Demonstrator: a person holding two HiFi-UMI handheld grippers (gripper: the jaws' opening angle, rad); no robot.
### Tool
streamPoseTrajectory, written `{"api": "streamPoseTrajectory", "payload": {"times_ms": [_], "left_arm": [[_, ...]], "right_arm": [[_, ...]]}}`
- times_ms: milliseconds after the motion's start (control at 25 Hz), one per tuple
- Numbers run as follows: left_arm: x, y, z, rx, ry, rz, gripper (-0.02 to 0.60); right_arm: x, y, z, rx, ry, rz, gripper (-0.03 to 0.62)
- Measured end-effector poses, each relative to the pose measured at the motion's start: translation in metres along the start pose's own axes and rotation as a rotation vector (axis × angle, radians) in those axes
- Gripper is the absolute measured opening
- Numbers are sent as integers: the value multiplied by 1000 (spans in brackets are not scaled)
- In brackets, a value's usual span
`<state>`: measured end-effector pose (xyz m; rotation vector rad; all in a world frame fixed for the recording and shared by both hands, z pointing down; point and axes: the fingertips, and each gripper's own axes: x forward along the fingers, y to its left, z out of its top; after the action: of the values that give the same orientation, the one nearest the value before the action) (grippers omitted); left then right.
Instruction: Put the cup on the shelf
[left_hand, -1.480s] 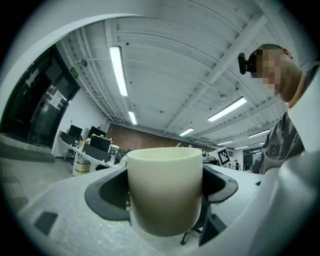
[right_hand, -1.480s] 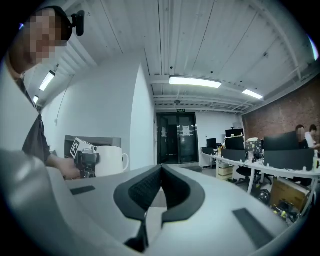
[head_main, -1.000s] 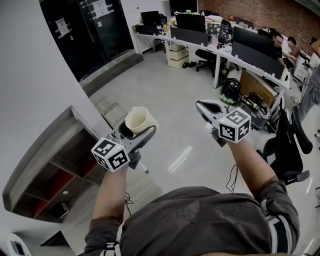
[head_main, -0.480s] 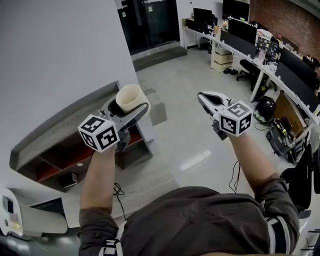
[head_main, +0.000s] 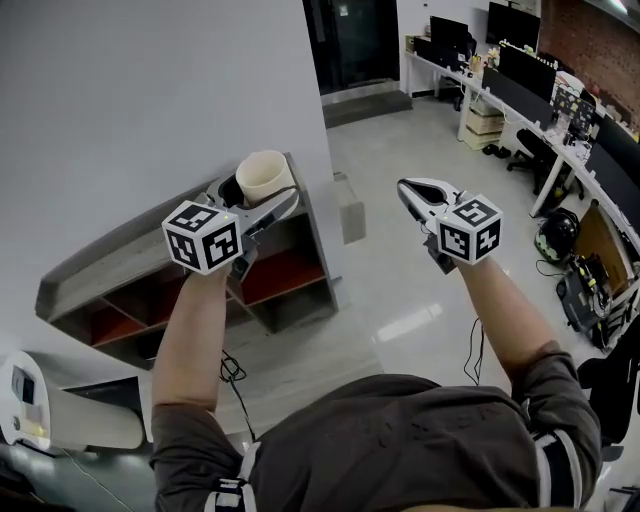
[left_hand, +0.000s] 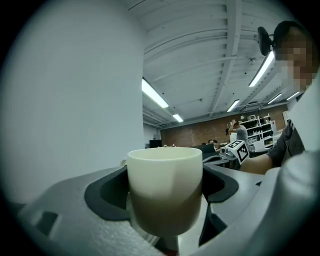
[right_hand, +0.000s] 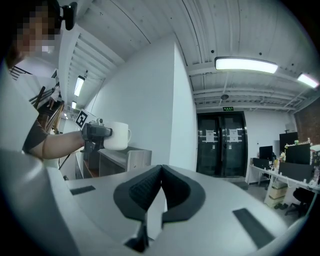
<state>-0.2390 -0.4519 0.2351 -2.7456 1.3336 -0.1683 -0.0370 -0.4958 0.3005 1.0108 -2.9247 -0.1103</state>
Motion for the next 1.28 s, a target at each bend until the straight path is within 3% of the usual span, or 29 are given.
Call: {"api": "streamPoseTrajectory", "payload": {"times_ms": [400, 800, 920, 1080, 1280], "left_arm": [[13, 44, -29, -3, 102, 7, 431], [34, 55, -51, 7, 219, 0, 431], [39, 51, -59, -31, 270, -31, 431], [39, 51, -62, -74, 289, -31, 431], [37, 53, -61, -40, 274, 13, 433]], "right_arm": [[40, 6, -6, 10, 14, -13, -8], [44, -4, -15, 24, 27, -35, -8], [43, -4, -19, 30, 30, -38, -8], [40, -6, -21, 34, 31, -40, -8], [34, -6, -17, 31, 25, -44, -8]]}}
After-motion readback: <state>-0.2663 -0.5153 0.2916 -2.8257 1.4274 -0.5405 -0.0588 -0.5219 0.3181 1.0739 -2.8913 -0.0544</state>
